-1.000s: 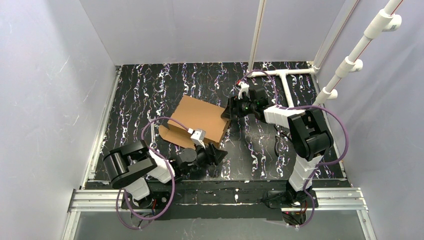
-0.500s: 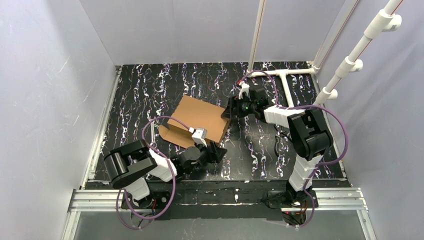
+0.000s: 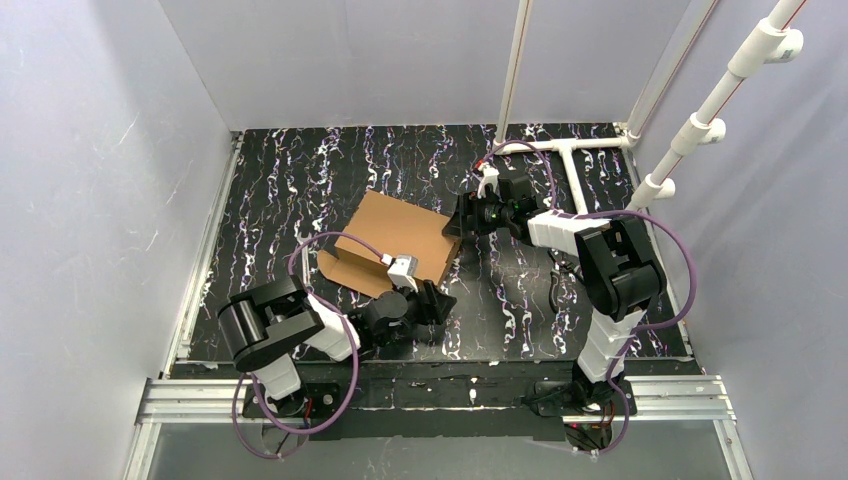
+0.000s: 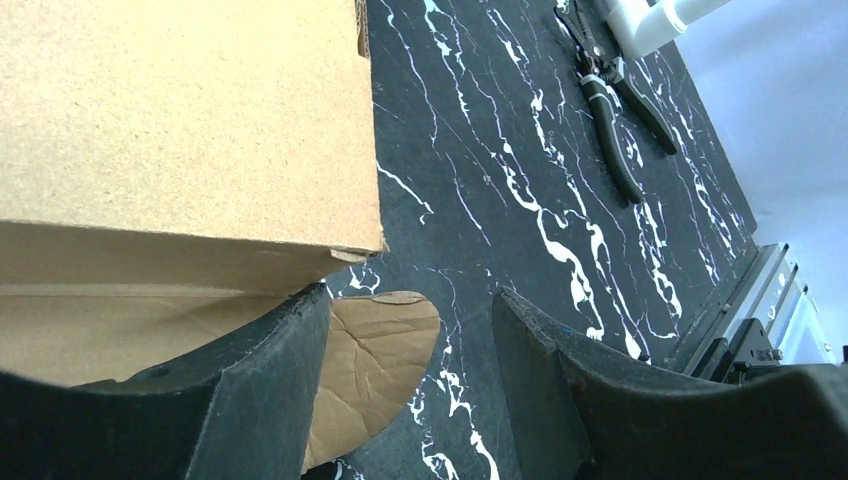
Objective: Fold the paper box
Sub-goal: Close the paper box at the center of the board.
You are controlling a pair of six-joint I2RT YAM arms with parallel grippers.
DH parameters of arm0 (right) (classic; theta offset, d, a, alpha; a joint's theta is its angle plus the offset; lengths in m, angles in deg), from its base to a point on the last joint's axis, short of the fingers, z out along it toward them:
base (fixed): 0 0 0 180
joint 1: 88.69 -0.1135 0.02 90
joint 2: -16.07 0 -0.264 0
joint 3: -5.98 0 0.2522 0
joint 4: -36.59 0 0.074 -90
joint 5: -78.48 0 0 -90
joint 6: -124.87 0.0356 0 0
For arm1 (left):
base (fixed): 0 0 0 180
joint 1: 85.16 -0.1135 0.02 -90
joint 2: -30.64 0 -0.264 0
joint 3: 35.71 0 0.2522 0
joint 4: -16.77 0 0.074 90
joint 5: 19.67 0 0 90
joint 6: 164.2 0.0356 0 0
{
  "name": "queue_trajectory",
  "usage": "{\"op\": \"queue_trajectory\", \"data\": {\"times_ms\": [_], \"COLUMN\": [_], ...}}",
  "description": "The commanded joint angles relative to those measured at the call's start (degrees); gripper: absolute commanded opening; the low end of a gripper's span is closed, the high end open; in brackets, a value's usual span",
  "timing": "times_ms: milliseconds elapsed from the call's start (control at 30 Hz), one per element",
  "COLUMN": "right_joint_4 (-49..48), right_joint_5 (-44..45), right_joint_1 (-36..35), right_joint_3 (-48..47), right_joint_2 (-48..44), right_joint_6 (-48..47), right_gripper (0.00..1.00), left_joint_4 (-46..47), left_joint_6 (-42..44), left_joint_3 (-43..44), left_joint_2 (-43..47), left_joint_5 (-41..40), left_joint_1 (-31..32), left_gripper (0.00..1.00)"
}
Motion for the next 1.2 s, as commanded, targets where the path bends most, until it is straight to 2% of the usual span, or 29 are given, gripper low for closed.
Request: {"op": "queue_trajectory", "data": {"times_ms": [0, 367, 633, 900, 1000, 1100, 1167], "right_joint_4": [-0.2, 0.1, 0.7, 1.2, 1.4, 0.6, -0.5], "right_joint_5": [-1.3, -1.5, -1.5, -1.4, -1.8, -1.9, -2.1], "right_joint_1": [0.0, 0.0, -0.3, -0.3, -0.4, -0.4, -0.4], "right_joint_3": [-0.7, -0.8, -1.1, -1.3, -0.7, 0.4, 2.3], "right_joint_2": [0.8, 1.0, 1.3, 1.2, 0.6, -0.6, -2.1], "right_joint_6": [0.5, 0.5, 0.0, 0.1, 1.5, 3.1, 5.9], "right_gripper": [0.81, 0.8, 0.78, 0.78, 0.76, 0.75, 0.74], "left_joint_4": [-0.2, -0.2, -0.5, -5.3, -8.6, -9.8, -10.1], "left_joint_6": [0.9, 2.5, 8.5, 9.9, 5.3, 3.0, 8.3], "left_joint_3": [1.5, 2.3, 2.9, 0.7, -1.1, -4.6, -7.2], "left_joint_2": [-0.3, -1.3, -1.1, 5.0, 9.4, 15.7, 21.6], "left_joint_5": [-3.6, -4.1, -5.6, -5.6, -2.2, 4.5, 11.1], "left_joint_1": [0.1, 0.1, 0.1, -0.3, -3.8, -8.4, -9.1], "left_gripper": [0.59, 0.59, 0.58, 0.59, 0.59, 0.59, 0.6]}}
